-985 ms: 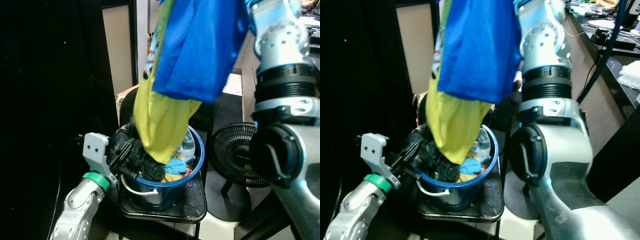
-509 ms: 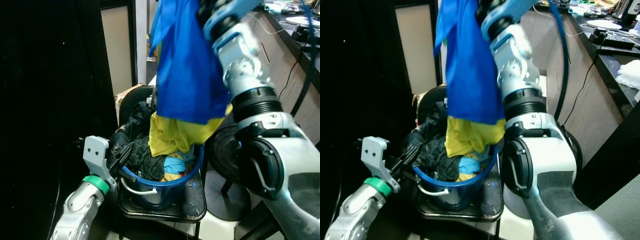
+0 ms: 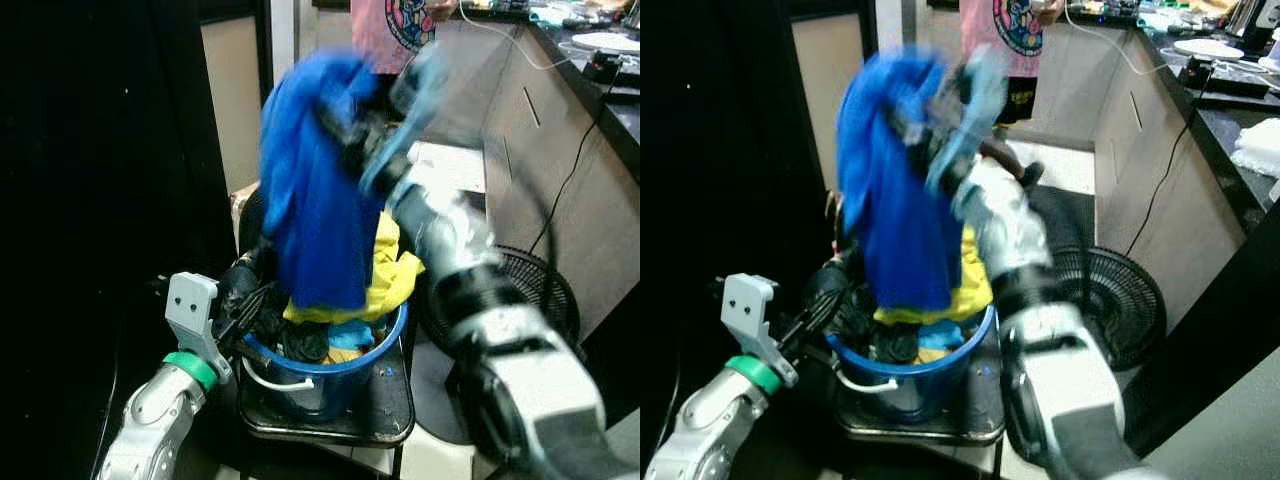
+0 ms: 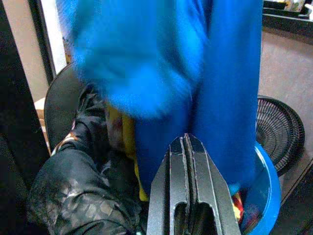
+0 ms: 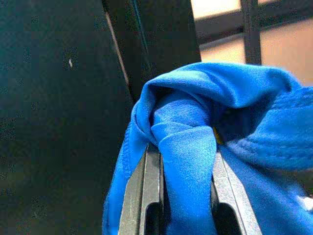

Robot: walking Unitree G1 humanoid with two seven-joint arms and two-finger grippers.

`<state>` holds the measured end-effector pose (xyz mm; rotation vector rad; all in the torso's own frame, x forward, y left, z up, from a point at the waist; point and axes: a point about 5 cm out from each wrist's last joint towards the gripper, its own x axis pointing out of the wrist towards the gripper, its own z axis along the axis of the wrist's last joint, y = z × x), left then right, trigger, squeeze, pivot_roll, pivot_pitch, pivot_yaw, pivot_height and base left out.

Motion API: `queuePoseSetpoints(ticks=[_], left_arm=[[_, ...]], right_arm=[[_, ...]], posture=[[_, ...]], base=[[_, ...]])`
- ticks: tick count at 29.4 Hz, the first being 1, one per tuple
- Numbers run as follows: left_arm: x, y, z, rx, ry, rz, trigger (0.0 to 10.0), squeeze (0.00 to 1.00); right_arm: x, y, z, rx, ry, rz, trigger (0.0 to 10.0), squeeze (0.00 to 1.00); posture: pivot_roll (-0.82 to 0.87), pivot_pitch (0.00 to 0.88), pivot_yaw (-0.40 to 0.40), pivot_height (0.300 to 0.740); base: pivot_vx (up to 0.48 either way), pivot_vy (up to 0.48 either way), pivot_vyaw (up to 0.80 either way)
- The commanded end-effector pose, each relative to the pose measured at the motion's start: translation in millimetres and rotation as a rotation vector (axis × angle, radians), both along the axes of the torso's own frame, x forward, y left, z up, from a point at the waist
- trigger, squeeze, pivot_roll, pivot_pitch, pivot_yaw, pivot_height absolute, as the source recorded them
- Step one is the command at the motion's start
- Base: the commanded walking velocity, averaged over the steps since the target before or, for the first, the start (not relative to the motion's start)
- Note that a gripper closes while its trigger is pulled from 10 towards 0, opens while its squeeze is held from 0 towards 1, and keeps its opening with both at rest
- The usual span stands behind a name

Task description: Clothes washing

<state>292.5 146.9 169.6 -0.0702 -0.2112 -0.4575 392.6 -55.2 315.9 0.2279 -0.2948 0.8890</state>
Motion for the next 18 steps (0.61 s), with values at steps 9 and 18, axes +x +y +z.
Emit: queuePoseSetpoints(ticks=[9, 18], left_arm=[[-4.0, -1.8, -4.6, 0.021, 0.019, -0.02, 10.0, 0.0], [-4.9, -5.7, -4.8, 0.016, 0.019, -0.038, 10.0, 0.0]], right_arm=[[-12.4, -0.6, -64.9, -0.247, 0.06, 0.047, 0.0, 0.0], [-45.1, -8.3, -129.7, -0.477, 0.193, 0.144, 0.0, 0.0]], posture=[[0.0, 0.066, 0.059, 0.74], [-0.01, 0.06, 0.044, 0.74]], base=[[0.0, 0.0, 0.0], [0.0, 0.0, 0.0]])
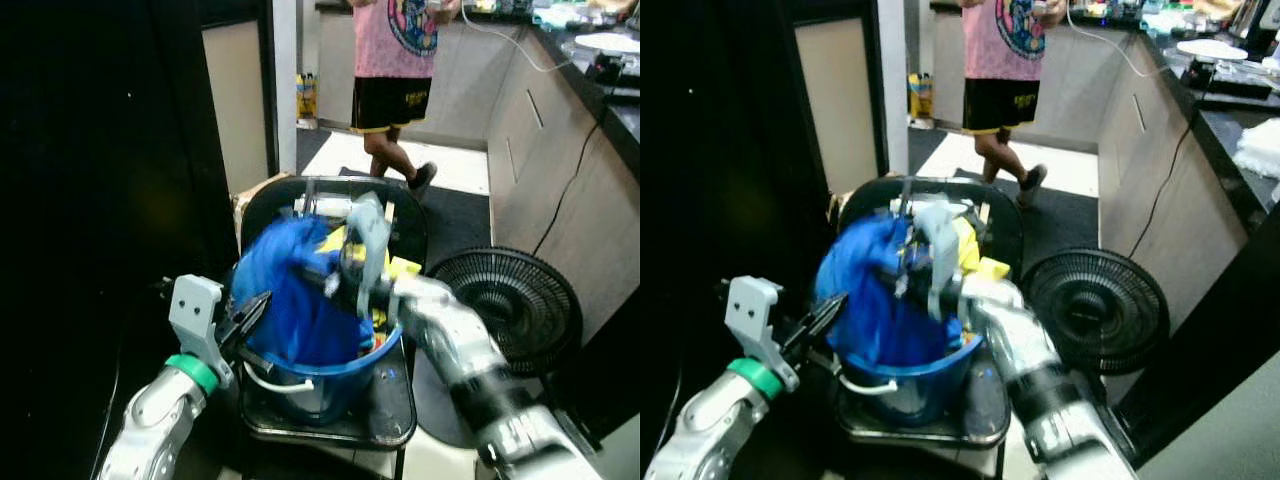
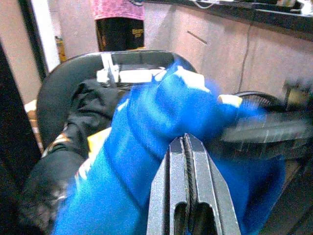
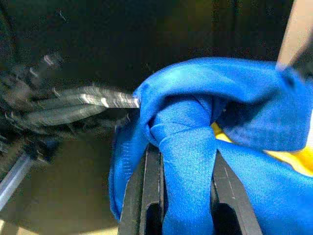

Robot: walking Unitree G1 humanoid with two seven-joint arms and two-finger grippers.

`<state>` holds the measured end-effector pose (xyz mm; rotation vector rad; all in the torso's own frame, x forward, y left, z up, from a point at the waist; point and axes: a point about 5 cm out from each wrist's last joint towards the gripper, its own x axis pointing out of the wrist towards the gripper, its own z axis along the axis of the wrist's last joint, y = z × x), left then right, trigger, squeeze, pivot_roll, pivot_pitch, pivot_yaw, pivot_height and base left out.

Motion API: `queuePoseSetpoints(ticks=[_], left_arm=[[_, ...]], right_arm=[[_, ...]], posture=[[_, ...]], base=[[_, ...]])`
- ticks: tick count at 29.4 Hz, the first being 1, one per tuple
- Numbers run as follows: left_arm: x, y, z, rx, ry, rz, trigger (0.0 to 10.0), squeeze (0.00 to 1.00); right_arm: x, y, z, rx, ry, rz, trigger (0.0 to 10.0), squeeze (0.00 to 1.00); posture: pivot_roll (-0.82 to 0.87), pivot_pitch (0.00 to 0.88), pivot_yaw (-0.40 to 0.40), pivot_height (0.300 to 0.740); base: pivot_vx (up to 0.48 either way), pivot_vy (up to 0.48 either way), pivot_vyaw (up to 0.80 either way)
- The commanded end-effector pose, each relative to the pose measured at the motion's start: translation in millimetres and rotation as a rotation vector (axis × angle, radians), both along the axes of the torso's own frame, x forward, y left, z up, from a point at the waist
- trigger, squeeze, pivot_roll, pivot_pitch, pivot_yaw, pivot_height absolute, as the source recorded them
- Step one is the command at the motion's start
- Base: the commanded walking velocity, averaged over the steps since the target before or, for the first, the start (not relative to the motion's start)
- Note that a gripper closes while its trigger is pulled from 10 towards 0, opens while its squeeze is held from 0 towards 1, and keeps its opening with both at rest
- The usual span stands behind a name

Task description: Clothes washing

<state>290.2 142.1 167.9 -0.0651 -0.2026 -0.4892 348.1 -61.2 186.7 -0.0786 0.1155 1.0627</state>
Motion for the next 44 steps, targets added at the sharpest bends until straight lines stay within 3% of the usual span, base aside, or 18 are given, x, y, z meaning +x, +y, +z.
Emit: queuePoseSetpoints(ticks=[1, 4, 9, 10, 12, 13, 14, 15, 16, 17, 18, 20, 25, 26, 29, 33, 37, 44], left_arm=[[-2.6, -0.9, -3.0, 0.006, 0.013, -0.006, 10.0, 0.0], [-3.3, -2.1, -3.9, 0.002, 0.015, -0.007, 10.0, 0.0], [-4.2, -2.4, -4.6, 0.0, 0.017, -0.009, 10.0, 0.0], [-4.4, -2.6, -4.8, 0.001, 0.018, -0.012, 10.0, 0.0], [-4.5, -2.8, -4.8, 0.001, 0.019, -0.013, 10.0, 0.0], [-4.6, -3.1, -4.8, 0.001, 0.019, -0.015, 10.0, 0.0], [-4.6, -3.1, -4.8, 0.001, 0.019, -0.015, 10.0, 0.0], [-4.7, -3.4, -4.9, 0.0, 0.019, -0.016, 10.0, 0.0], [-4.7, -3.6, -4.9, -0.001, 0.019, -0.015, 10.0, 0.0], [-4.7, -3.6, -4.9, -0.001, 0.019, -0.015, 10.0, 0.0], [-4.8, -3.8, -5.0, -0.003, 0.019, -0.014, 10.0, 0.0], [-4.8, -4.0, -5.1, -0.003, 0.019, -0.014, 10.0, 0.0], [-4.2, -3.8, -5.1, -0.003, 0.018, -0.011, 10.0, 0.0], [-4.0, -3.7, -5.1, -0.003, 0.018, -0.012, 10.0, 0.0], [-4.1, -3.5, -5.1, -0.003, 0.017, -0.013, 10.0, 0.0], [-4.4, -3.8, -5.5, -0.005, 0.019, -0.013, 10.0, 0.0], [-4.4, -4.3, -5.8, -0.007, 0.019, -0.013, 10.0, 0.0], [-4.1, -6.3, -6.4, -0.007, 0.02, -0.018, 10.0, 0.0]], right_arm=[[-0.7, -2.3, -0.5, -0.028, -0.014, -0.016, 0.0, 0.0], [-3.2, -14.6, -32.9, -0.1, 0.045, -0.108, 0.0, 0.0], [-10.5, -25.5, -61.9, -0.158, 0.101, -0.192, 0.0, 0.0], [-12.3, -27.5, -65.7, -0.163, 0.111, -0.21, 6.3, 0.0], [-13.7, -28.5, -67.2, -0.165, 0.117, -0.22, 6.3, 0.0], [-15.8, -29.7, -68.2, -0.164, 0.123, -0.223, 10.0, 0.04], [-15.8, -29.7, -68.2, -0.164, 0.123, -0.223, 10.0, 0.04], [-18.5, -31.4, -68.1, -0.159, 0.13, -0.232, 10.0, 0.24], [-20.2, -33.3, -67.6, -0.153, 0.135, -0.244, 10.0, 0.81], [-20.2, -33.3, -67.6, -0.153, 0.135, -0.244, 10.0, 0.81], [-21.3, -35.2, -67.2, -0.145, 0.14, -0.255, 10.0, 0.99], [-21.8, -36.8, -66.4, -0.141, 0.138, -0.268, 10.0, 1.0], [-20.2, -38.7, -54.1, -0.105, 0.072, -0.297, 10.0, 1.0], [-20.6, -37.7, -48.4, -0.083, 0.053, -0.289, 10.0, 0.0], [-25.0, -36.6, -25.4, 0.027, 0.024, -0.25, 10.0, 0.0], [-29.2, -40.7, -18.7, 0.043, 0.018, -0.247, 10.0, 0.0], [-31.6, -42.9, -19.4, 0.039, 0.022, -0.243, 10.0, 0.0], [-35.0, -45.0, -43.5, -0.068, 0.053, -0.263, 10.0, 0.0]], posture=[[-0.01, 0.06, 0.044, 0.74], [-0.01, 0.061, 0.041, 0.74], [-0.02, 0.063, 0.041, 0.74], [-0.02, 0.064, 0.041, 0.74], [-0.02, 0.064, 0.041, 0.74], [-0.02, 0.065, 0.039, 0.74], [-0.02, 0.065, 0.039, 0.74], [-0.02, 0.064, 0.037, 0.74], [-0.02, 0.064, 0.037, 0.74], [-0.02, 0.064, 0.037, 0.74], [-0.02, 0.063, 0.038, 0.74], [-0.02, 0.063, 0.039, 0.74], [-0.02, 0.063, 0.043, 0.74], [-0.02, 0.063, 0.043, 0.74], [-0.02, 0.062, 0.04, 0.74], [-0.03, 0.06, 0.038, 0.74], [-0.03, 0.06, 0.037, 0.74], [-0.03, 0.06, 0.036, 0.74]], base=[[0.0, 0.0, 0.0], [0.0, 0.0, 0.0], [0.0, 0.0, 0.0], [0.0, 0.0, 0.0], [0.0, 0.0, 0.0], [0.0, 0.0, 0.0], [0.0, 0.0, 0.0], [0.0, 0.0, 0.0], [0.0, 0.0, 0.0], [0.0, 0.0, 0.0], [0.0, 0.0, 0.0], [0.0, 0.0, 0.0], [0.0, 0.0, 0.0], [0.0, 0.0, 0.0], [0.0, 0.0, 0.0], [0.0, 0.0, 0.0], [0.0, 0.0, 0.0], [0.0, 0.0, 0.0]])
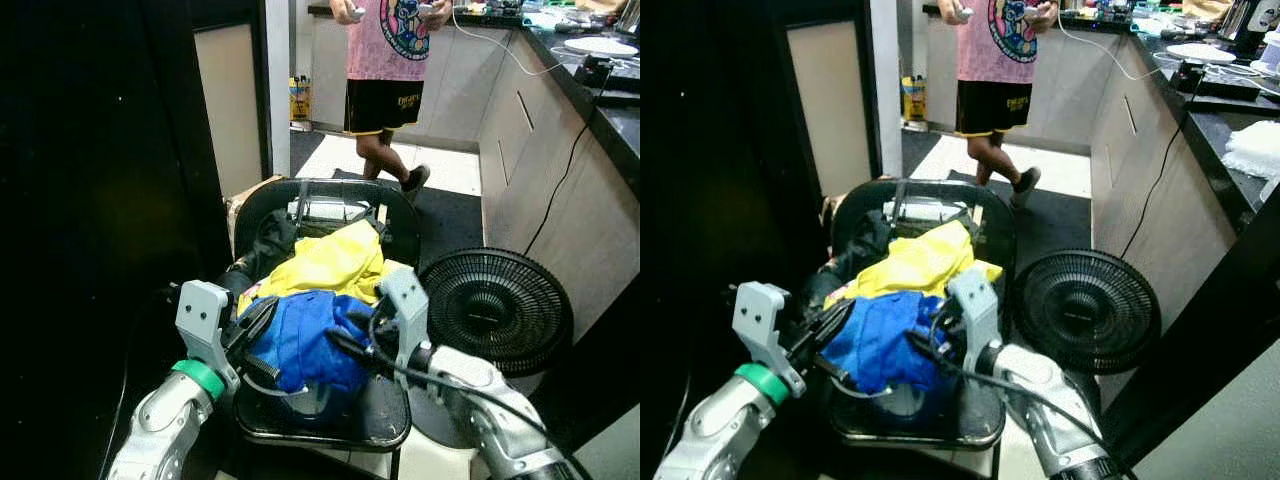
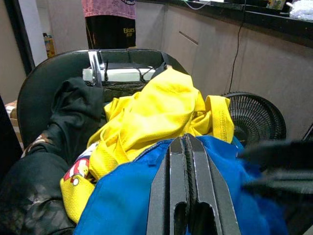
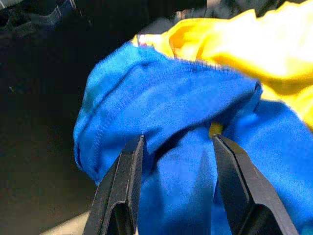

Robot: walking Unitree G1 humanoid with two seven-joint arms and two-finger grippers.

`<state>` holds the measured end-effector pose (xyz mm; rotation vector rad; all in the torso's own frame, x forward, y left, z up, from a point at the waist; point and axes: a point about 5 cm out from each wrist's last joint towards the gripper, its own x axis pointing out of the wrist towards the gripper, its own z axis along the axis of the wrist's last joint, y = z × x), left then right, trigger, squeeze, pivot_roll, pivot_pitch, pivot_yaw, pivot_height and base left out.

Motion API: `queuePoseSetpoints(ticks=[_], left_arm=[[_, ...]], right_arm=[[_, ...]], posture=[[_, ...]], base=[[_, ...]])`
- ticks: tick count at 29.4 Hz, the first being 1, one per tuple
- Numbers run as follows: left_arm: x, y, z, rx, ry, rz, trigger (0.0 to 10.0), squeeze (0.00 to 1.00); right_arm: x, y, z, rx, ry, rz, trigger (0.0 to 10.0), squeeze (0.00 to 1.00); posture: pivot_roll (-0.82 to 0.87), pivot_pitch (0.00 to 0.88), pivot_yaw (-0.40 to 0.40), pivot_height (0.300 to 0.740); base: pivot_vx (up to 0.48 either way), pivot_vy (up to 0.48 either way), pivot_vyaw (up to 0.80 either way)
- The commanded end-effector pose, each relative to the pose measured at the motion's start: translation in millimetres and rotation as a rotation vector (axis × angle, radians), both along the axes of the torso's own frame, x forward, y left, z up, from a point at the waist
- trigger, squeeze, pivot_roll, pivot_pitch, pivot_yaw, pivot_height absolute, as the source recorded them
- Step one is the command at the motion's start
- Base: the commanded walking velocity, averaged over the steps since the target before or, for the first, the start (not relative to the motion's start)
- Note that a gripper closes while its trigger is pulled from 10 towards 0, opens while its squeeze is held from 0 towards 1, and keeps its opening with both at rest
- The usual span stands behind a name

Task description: Clothes washing

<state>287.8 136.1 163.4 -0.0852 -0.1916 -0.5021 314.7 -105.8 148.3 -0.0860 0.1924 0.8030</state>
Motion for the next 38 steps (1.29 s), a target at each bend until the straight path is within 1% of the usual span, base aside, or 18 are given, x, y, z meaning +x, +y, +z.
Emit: queuePoseSetpoints(ticks=[1, 2, 6, 7, 9, 11, 12, 14, 17, 19, 22, 23, 28, 29, 30, 34, 36, 38], left_arm=[[-1.7, -0.4, -2.1, 0.01, 0.006, -0.003, 10.0, 0.0], [-1.8, -0.9, -2.4, 0.012, 0.007, -0.006, 10.0, 0.0], [-1.9, -1.7, -2.7, 0.013, 0.008, -0.008, 10.0, 0.0], [-2.0, -1.9, -2.9, 0.014, 0.008, -0.009, 10.0, 0.0], [-2.3, -1.7, -3.0, 0.015, 0.008, -0.009, 10.0, 0.0], [-2.3, -1.7, -3.0, 0.015, 0.008, -0.009, 10.0, 0.0], [-2.6, -1.0, -2.8, 0.016, 0.008, -0.009, 10.0, 0.0], [-3.3, 0.6, -2.8, 0.019, 0.007, -0.007, 10.0, 0.0], [-3.6, 1.0, -2.8, 0.02, 0.007, -0.007, 10.0, 0.0], [-4.0, 1.8, -2.7, 0.019, 0.005, -0.005, 10.0, 0.0], [-4.0, 1.9, -2.7, 0.019, 0.005, -0.005, 10.0, 0.0], [-3.9, 1.9, -2.6, 0.019, 0.005, -0.007, 10.0, 0.0], [-3.4, 1.8, -2.4, 0.019, 0.004, -0.009, 10.0, 0.0], [-2.4, 0.8, -2.2, 0.019, 0.004, -0.014, 10.0, 0.0], [-1.3, -0.5, -2.0, 0.018, 0.004, -0.019, 10.0, 0.0], [-0.4, -1.3, -1.7, 0.017, 0.004, -0.022, 10.0, 0.0], [0.4, -2.2, -1.7, 0.017, 0.005, -0.026, 10.0, 0.0], [0.5, -2.2, -1.6, 0.017, 0.005, -0.026, 10.0, 0.0]], right_arm=[[-0.3, -1.8, -9.1, -0.035, 0.009, -0.026, 10.0, 0.0], [5.3, -3.0, -12.9, -0.023, 0.006, -0.09, 10.0, 0.0], [8.3, -1.5, -10.4, 0.013, -0.005, -0.111, 10.0, 0.0], [8.7, 0.6, -6.5, 0.045, -0.007, -0.104, 10.0, 1.0], [7.8, 4.7, 0.2, 0.096, -0.001, -0.079, 10.0, 1.0], [7.8, 4.7, 0.2, 0.096, -0.001, -0.079, 10.0, 1.0], [4.9, 7.8, 5.4, 0.115, -0.002, -0.033, 10.0, 1.0], [-7.8, 8.5, 11.0, 0.086, 0.004, 0.101, 10.0, 1.0], [-11.8, 7.8, 11.8, 0.07, 0.005, 0.137, 10.0, 1.0], [-19.5, -7.4, 14.0, 0.054, 0.008, 0.151, 10.0, 1.0], [-22.6, -13.5, 13.9, 0.038, 0.011, 0.159, 10.0, 1.0], [-25.8, -20.3, 12.4, 0.004, 0.012, 0.168, 10.0, 1.0], [-23.2, -27.5, 11.4, -0.042, -0.011, 0.128, 10.0, 1.0], [-14.6, -31.1, 14.2, -0.031, -0.05, 0.046, 10.0, 0.39], [-5.9, -28.2, 17.4, 0.013, -0.084, -0.018, 10.0, 1.0], [1.3, -22.7, 19.5, 0.053, -0.108, -0.063, 10.0, 1.0], [10.1, -6.1, 15.7, 0.086, -0.116, -0.068, 10.0, 1.0], [14.1, 0.2, 11.1, 0.077, -0.114, -0.074, 10.0, 1.0]], posture=[[-0.03, 0.061, 0.036, 0.74], [-0.03, 0.063, 0.039, 0.74], [-0.03, 0.063, 0.039, 0.74], [-0.02, 0.063, 0.039, 0.74], [-0.02, 0.063, 0.038, 0.74], [-0.02, 0.063, 0.038, 0.74], [-0.02, 0.061, 0.037, 0.74], [-0.02, 0.054, 0.032, 0.74], [-0.02, 0.054, 0.032, 0.74], [-0.02, 0.049, 0.033, 0.74], [-0.02, 0.049, 0.035, 0.74], [-0.02, 0.049, 0.035, 0.74], [-0.03, 0.052, 0.043, 0.74], [-0.03, 0.057, 0.051, 0.74], [-0.04, 0.059, 0.054, 0.74], [-0.04, 0.063, 0.057, 0.74], [-0.03, 0.068, 0.057, 0.74], [-0.03, 0.07, 0.054, 0.74]], base=[[0.0, 0.0, 0.0], [0.0, 0.0, 0.0], [0.0, 0.0, 0.0], [0.0, 0.0, 0.0], [0.0, 0.0, 0.0], [0.0, 0.0, 0.0], [0.0, 0.0, 0.0], [0.0, 0.0, 0.0], [0.0, 0.0, 0.0], [0.0, 0.0, 0.0], [0.0, 0.0, 0.0], [0.0, 0.0, 0.0], [0.0, 0.0, 0.0], [0.0, 0.0, 0.0], [0.0, 0.0, 0.0], [0.0, 0.0, 0.0], [0.0, 0.0, 0.0], [0.0, 0.0, 0.0]])
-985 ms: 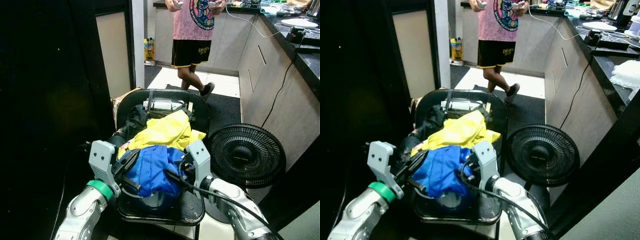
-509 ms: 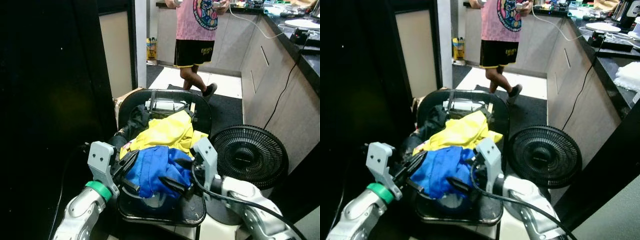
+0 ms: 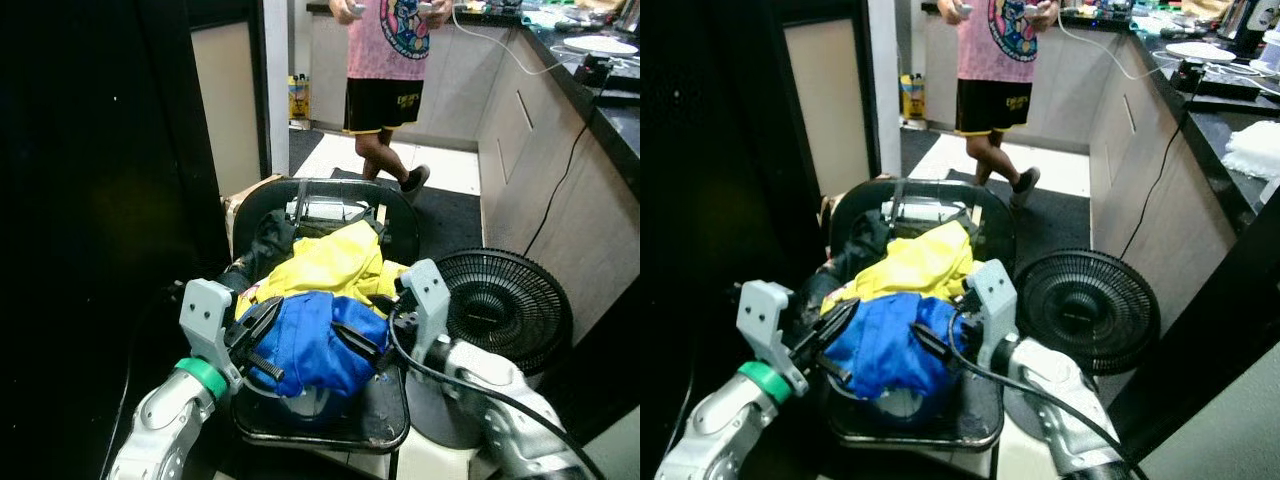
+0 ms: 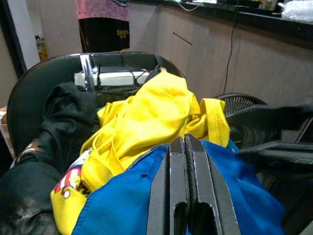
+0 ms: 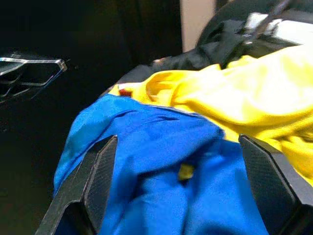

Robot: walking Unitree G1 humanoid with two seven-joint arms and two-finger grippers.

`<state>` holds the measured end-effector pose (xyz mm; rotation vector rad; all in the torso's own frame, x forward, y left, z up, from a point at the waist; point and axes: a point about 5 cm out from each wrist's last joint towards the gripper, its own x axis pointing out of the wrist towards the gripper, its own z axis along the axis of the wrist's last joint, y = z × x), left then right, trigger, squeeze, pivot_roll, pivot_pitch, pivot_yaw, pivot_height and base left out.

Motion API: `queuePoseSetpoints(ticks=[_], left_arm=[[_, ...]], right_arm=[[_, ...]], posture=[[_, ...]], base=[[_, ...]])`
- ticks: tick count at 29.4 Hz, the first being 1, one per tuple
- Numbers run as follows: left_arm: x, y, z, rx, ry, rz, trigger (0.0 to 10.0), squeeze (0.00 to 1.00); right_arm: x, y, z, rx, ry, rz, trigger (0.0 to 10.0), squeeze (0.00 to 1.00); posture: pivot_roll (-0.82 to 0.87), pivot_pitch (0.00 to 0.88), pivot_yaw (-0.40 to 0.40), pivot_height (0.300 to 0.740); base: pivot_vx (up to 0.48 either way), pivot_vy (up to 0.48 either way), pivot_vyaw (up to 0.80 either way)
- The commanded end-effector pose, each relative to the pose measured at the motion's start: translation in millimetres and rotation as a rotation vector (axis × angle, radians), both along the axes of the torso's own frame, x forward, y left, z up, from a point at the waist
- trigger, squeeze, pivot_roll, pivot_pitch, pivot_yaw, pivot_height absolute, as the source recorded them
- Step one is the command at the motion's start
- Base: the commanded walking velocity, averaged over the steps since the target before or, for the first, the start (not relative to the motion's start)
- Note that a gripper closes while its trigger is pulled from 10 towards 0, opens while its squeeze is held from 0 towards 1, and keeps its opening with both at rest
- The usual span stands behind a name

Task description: Clothes washing

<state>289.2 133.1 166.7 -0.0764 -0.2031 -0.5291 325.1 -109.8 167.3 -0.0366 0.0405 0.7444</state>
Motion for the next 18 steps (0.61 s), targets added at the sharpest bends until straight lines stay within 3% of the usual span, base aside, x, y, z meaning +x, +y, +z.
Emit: queuePoseSetpoints(ticks=[1, 2, 3, 12, 16, 17, 18], left_arm=[[-0.9, 0.9, -4.9, 0.009, 0.02, -0.001, 10.0, 0.0], [-0.9, 0.8, -4.9, 0.01, 0.02, 0.0, 10.0, 0.0], [-1.3, 1.1, -4.9, 0.01, 0.02, 0.001, 10.0, 0.0], [-3.1, 1.7, -5.5, 0.012, 0.023, 0.006, 10.0, 0.0], [-3.5, 2.2, -5.6, 0.014, 0.024, 0.008, 10.0, 0.0], [-3.7, 2.4, -5.7, 0.015, 0.025, 0.009, 10.0, 0.0], [-3.7, 2.4, -5.7, 0.015, 0.025, 0.009, 10.0, 0.0]], right_arm=[[3.7, 4.2, -7.9, -0.02, 0.009, -0.015, 10.0, 1.0], [6.5, 9.9, -13.5, -0.039, 0.016, -0.012, 10.0, 0.41], [8.3, 13.7, -17.6, -0.053, 0.022, -0.014, 10.0, 0.0], [4.5, 39.6, -24.8, -0.032, 0.093, 0.107, 10.0, 0.0], [4.8, 42.3, -25.3, -0.019, 0.091, 0.105, 10.0, 0.0], [4.4, 42.9, -25.6, -0.012, 0.089, 0.105, 8.9, 0.0], [4.4, 42.9, -25.6, -0.012, 0.089, 0.105, 8.9, 0.0]], posture=[[-0.03, 0.07, 0.054, 0.74], [-0.03, 0.07, 0.054, 0.74], [-0.03, 0.072, 0.049, 0.74], [-0.02, 0.078, 0.045, 0.74], [-0.02, 0.08, 0.045, 0.74], [-0.02, 0.08, 0.046, 0.74], [-0.02, 0.08, 0.046, 0.74]], base=[[0.0, 0.0, 0.0], [0.0, 0.0, 0.0], [0.0, 0.0, 0.0], [0.0, 0.0, 0.0], [0.0, 0.0, 0.0], [0.0, 0.0, 0.0], [0.0, 0.0, 0.0]])
